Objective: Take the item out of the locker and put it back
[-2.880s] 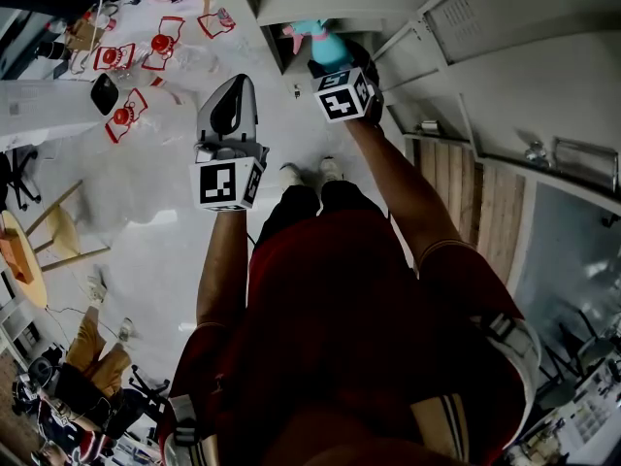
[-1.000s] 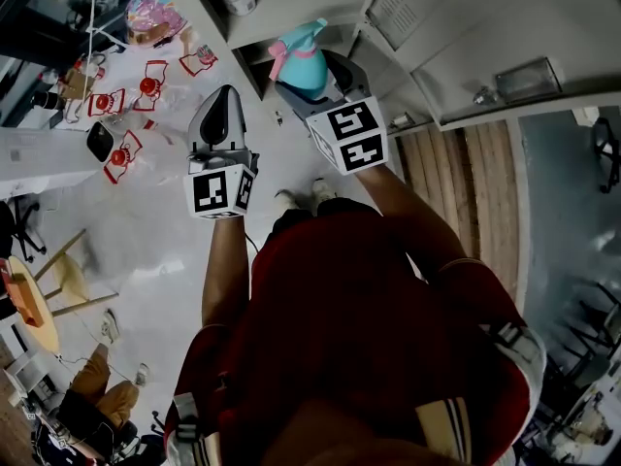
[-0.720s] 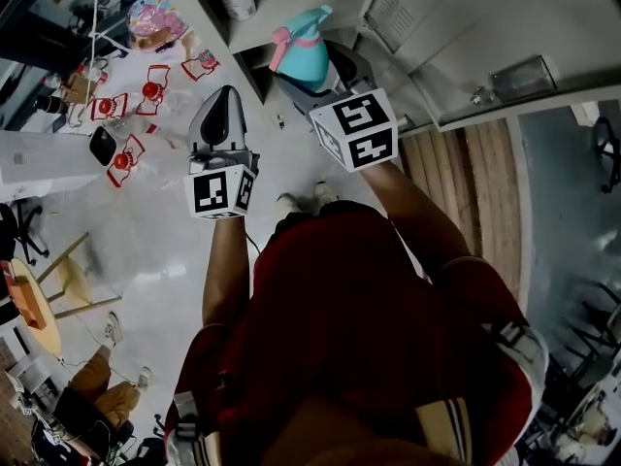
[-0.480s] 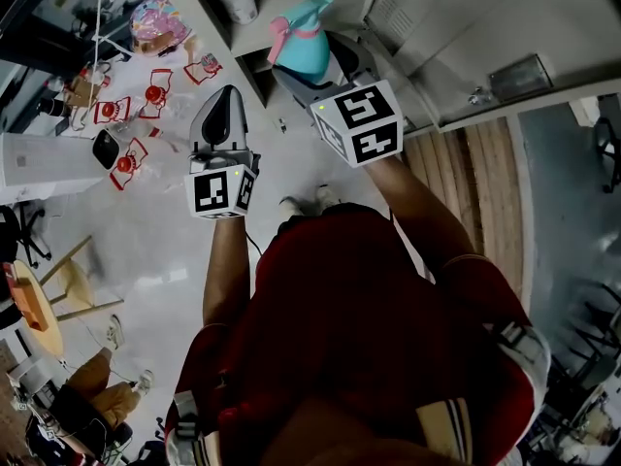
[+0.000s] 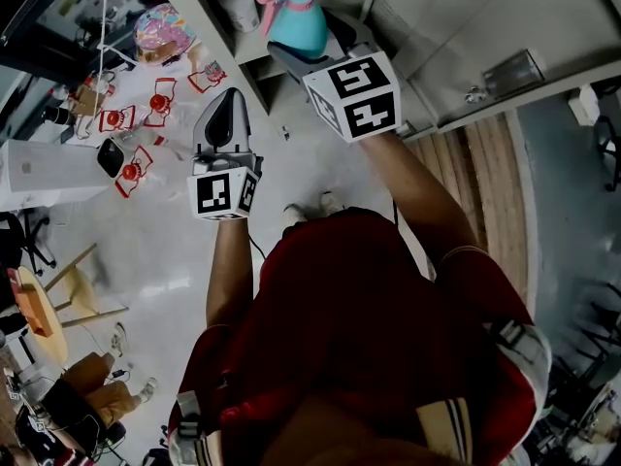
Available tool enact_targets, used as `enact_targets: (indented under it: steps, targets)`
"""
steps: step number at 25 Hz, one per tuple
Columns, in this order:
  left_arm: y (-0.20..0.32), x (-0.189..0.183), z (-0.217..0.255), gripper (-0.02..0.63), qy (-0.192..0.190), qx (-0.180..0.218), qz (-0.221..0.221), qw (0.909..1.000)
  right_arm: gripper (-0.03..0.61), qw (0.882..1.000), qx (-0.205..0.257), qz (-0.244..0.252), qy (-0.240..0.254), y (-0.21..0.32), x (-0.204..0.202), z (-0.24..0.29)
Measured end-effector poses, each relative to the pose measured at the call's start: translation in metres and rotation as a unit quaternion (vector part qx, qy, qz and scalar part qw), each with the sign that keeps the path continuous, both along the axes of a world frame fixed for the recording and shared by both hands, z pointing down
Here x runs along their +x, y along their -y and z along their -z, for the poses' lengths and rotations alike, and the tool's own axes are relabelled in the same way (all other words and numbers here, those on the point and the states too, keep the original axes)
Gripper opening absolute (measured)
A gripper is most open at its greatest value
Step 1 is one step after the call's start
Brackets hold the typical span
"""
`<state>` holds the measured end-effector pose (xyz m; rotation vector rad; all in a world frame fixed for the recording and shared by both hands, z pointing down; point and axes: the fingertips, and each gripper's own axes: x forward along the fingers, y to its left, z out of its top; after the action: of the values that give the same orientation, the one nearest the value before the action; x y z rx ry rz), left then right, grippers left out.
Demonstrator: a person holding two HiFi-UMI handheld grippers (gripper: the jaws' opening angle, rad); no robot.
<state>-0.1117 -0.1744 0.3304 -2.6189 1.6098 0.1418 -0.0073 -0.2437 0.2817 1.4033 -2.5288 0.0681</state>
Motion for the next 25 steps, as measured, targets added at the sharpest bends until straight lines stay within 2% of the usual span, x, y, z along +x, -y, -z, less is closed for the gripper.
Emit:
enact_targets:
  steps: [12, 25]
  targets:
    - [0.002, -0.007, 0.010, 0.006, -0.008, 0.009, -0.004, 0.9999, 0.371, 0.998, -0.013, -0.020, -0.059, 0.035, -0.004, -0.002]
    - [0.007, -0.017, 0.012, 0.006, -0.017, 0.014, -0.011, 0.9997, 0.371, 0.991, -0.059, -0.042, -0.116, 0.055, -0.003, -0.016]
